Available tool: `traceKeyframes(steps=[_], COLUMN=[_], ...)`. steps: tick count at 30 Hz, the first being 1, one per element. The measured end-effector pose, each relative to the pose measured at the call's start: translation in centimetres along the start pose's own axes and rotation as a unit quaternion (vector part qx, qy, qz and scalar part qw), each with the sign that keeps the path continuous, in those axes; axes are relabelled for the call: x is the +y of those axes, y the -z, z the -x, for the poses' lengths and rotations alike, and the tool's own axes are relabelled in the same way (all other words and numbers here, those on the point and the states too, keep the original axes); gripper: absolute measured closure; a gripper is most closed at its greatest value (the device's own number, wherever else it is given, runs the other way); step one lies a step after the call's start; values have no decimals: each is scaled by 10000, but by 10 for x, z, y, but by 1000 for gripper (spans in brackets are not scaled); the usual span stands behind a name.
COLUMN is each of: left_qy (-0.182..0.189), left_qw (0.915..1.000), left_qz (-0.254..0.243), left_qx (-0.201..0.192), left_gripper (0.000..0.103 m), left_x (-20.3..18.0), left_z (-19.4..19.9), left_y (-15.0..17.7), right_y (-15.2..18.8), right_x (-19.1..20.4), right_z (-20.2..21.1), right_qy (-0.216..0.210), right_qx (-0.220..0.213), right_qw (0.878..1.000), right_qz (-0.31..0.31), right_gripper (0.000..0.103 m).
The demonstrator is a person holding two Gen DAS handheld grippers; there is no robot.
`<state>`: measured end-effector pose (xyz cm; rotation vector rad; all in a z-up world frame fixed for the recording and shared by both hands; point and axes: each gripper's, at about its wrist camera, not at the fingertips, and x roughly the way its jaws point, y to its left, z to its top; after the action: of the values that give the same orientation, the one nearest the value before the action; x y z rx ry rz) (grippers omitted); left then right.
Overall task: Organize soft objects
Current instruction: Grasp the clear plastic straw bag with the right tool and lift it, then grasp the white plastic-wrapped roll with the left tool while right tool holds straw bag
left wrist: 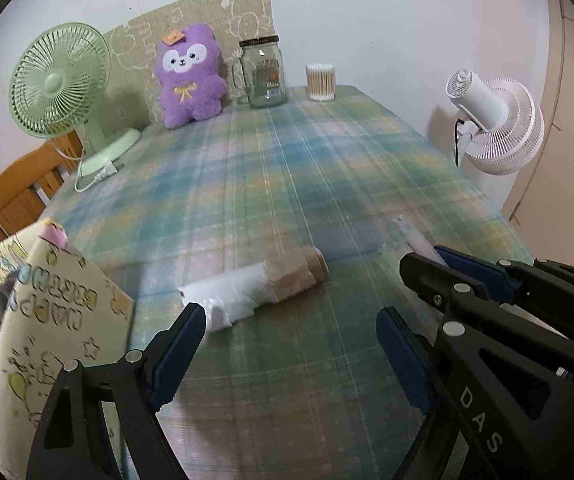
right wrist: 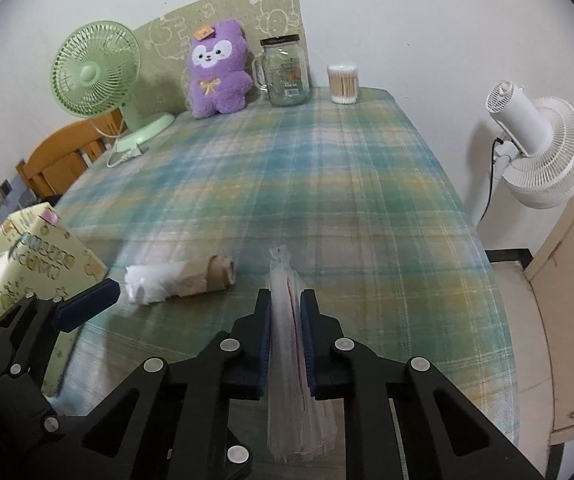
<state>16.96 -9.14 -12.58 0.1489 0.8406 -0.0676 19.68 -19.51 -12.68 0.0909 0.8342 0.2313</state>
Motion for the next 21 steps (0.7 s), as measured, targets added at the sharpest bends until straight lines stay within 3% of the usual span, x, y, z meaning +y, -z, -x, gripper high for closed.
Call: traceKeyframes(steps=[6, 21], left_qy=[-58, 149], left_qw=[10000, 9994], left_qz=[-9, 18], left_qx=[-49, 305], left_gripper=[16, 26], left_x=[5, 16], left_z=[-2, -29], left_y=[-7, -14], right_y=[-8, -19], right_x=[3, 10], right_z=[-2, -25], right_qy=[-45, 21], right_qx=[-30, 145], right_qw=[10000, 9999], right_qz=[-42, -74], right_gripper=[86, 86])
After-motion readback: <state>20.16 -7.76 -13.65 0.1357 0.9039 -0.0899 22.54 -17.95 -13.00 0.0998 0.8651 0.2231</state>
